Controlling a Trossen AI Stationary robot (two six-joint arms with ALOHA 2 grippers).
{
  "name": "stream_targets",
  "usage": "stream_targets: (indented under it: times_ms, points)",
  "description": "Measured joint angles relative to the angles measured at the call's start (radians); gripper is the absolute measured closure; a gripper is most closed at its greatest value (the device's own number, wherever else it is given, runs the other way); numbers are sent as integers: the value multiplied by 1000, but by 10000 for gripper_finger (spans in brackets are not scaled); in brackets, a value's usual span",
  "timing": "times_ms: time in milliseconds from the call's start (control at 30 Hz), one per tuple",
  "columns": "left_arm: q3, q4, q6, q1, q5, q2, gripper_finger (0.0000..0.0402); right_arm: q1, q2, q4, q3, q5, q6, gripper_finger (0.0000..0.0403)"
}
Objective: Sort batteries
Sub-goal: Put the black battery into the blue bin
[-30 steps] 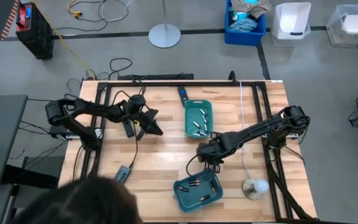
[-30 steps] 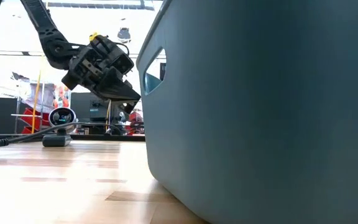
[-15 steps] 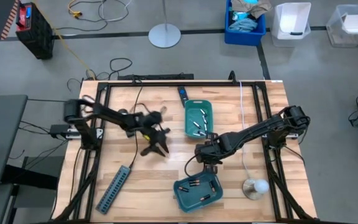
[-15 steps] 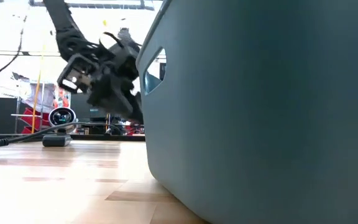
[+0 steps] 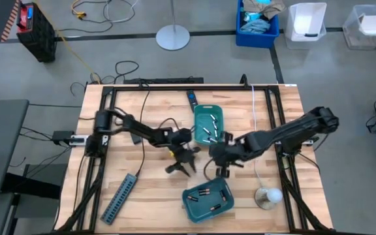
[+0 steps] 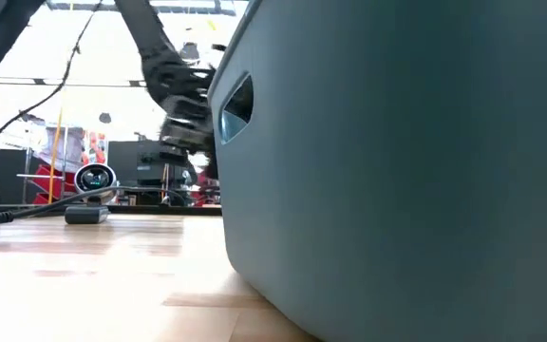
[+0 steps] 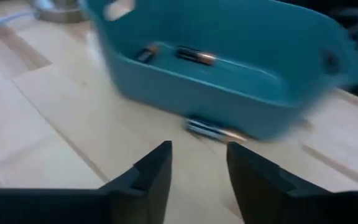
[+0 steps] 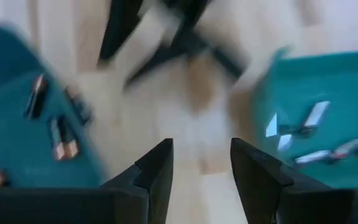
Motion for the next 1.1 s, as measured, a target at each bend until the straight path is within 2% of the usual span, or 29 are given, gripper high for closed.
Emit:
stream_targets:
  times_ms: [100, 200, 300, 433, 633, 733, 833, 967, 1100]
  points:
    - [113, -64, -54, -27, -6, 72, 223, -16, -71, -3, 0, 17, 40, 227]
    - [191, -241, 76, -50, 0, 105, 194, -22, -127, -4, 0, 20, 119, 227]
    - [213, -327, 169, -53, -10, 119, 179, -11, -159, -26, 0, 79, 195, 227]
    - [208, -317, 193, -51, -12, 117, 176, 0, -163, -26, 0, 115, 250, 227]
    - [206, -374, 355, -84, -13, 117, 175, 7, -148, -52, 0, 113, 253, 227]
    - [206, -383, 389, -105, -23, 117, 175, 11, -129, -56, 2, 113, 273, 227]
    - [206, -384, 411, -116, -40, 117, 175, 19, -113, -60, 2, 112, 280, 227]
    - [206, -330, 392, -126, -126, 114, 174, 28, -95, -67, 3, 110, 285, 227]
    - [205, -291, 352, -116, -116, 117, 174, 35, -90, -70, 4, 108, 314, 227]
